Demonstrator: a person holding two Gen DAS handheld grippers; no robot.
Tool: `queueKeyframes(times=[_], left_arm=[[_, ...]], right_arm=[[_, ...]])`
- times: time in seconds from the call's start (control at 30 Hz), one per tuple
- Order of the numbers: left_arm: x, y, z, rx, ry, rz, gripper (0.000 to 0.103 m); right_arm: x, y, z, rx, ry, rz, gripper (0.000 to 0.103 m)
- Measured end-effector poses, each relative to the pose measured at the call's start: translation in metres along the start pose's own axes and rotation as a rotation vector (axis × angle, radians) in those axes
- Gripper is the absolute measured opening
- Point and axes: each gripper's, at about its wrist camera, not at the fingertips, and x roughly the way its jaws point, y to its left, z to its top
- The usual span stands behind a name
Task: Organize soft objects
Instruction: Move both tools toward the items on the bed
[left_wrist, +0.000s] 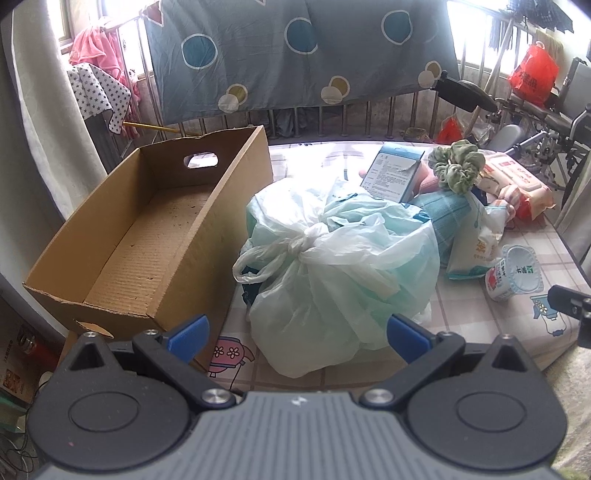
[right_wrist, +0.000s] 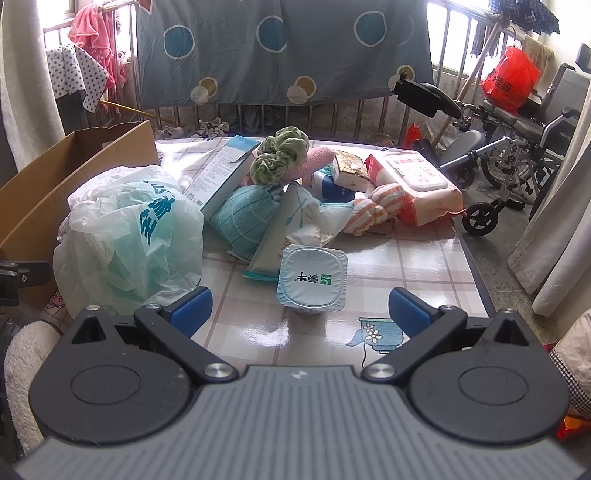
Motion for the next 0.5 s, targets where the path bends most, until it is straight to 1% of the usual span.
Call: queueKeyframes(times=[0.13, 0.3, 0.5], left_arm=[[0.004, 0.004, 0.003, -0.010, 0.016, -0.002, 0.103], [0.008, 0.007, 0.007, -0.005, 0.038, 0.015, 0.103], [0.012, 0.011, 0.011, -0.007, 0.054, 0.009, 0.103]], right_arm=[[0.002, 0.002, 0.002, -0.003, 0.006, 0.011, 0.102], [0.008, 0.005, 0.005, -0.012, 0.017, 0.026, 0.102], [0.015, 0.009, 0.012, -0.016, 0.034, 0.046, 0.102]])
